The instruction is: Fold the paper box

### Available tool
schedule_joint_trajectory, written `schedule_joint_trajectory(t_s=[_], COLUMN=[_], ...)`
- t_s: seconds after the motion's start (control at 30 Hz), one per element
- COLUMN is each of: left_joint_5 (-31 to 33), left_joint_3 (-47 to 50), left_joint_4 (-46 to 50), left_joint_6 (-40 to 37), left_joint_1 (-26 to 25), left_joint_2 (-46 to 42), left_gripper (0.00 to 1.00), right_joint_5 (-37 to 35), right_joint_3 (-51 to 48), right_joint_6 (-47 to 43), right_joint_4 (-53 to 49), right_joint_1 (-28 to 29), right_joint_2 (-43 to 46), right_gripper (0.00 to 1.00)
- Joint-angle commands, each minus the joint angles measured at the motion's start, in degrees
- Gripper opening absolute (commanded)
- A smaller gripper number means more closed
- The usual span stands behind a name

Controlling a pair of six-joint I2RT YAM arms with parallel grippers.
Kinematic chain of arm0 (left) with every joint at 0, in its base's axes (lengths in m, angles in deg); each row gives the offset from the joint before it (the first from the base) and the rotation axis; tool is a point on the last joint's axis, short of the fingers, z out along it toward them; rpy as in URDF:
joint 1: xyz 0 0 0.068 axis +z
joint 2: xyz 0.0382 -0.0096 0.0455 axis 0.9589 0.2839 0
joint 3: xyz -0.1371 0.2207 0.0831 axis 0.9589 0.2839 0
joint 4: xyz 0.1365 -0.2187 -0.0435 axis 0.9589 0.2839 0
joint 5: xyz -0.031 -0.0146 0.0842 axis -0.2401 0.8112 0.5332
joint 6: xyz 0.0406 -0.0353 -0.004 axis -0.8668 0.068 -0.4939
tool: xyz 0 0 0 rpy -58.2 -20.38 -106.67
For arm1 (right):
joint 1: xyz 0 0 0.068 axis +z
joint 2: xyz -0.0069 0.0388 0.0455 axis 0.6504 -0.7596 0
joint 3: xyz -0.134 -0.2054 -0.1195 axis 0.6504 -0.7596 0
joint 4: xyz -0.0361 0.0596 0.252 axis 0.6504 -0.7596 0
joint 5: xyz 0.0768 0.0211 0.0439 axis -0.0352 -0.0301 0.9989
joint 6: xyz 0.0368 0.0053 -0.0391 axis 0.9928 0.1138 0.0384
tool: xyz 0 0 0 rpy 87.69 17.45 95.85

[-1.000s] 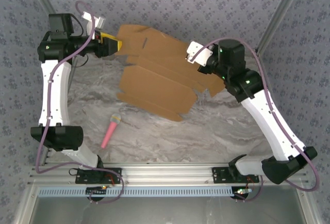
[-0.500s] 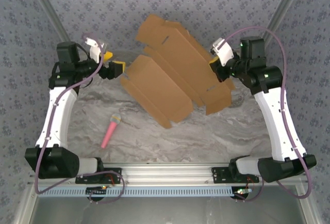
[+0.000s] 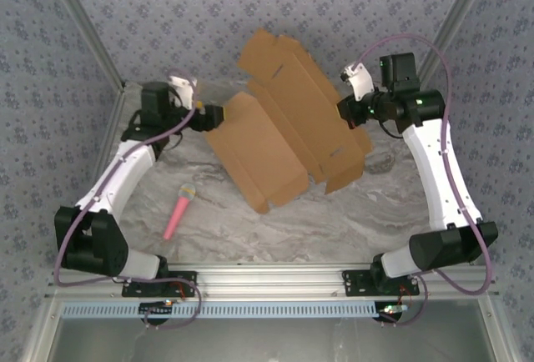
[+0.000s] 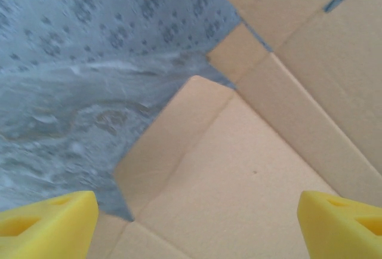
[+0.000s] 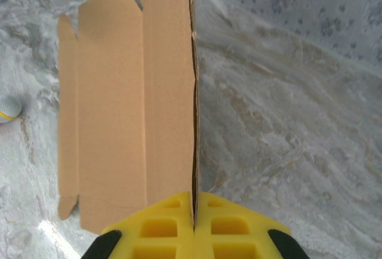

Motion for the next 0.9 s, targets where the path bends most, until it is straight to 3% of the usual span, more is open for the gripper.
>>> schedule_joint_trajectory(t_s=[0.0, 0.23, 0.47, 0.7, 0.87], left_joint_5=[5.08, 1.95, -1.41, -1.78, -1.42], left_joint_3=[3.99, 8.54, 1.36, -8.32, -10.8], left_joint_4=[-6.94, -12.71, -16.77, -18.12, -16.88], left_joint_6=[3.65, 1.04, -3.22, -3.62, -4.33], left_joint_1=[-4.45, -15.08, -22.18, -25.19, -25.4], left_joint_2=[-2.54, 3.81, 18.77, 32.81, 38.01], left_gripper=[0.86, 0.81, 0.71, 0.59, 0.51], right_joint_5=[-3.27, -8.0, -10.07, -10.26, -10.75], right_joint_3=[-1.56, -2.59, 1.25, 1.83, 2.45], right_joint_6=[0.1, -4.64, -7.16, -7.51, -7.66], right_joint_4=[-1.22, 0.24, -1.9, -1.65, -1.87], right_joint_1=[-0.18, 0.37, 0.09, -0.69, -0.88], right_joint_2=[-1.13, -6.96, -13.04, -15.39, -16.81], right_gripper=[0.0, 0.0, 0.0, 0.0, 0.0])
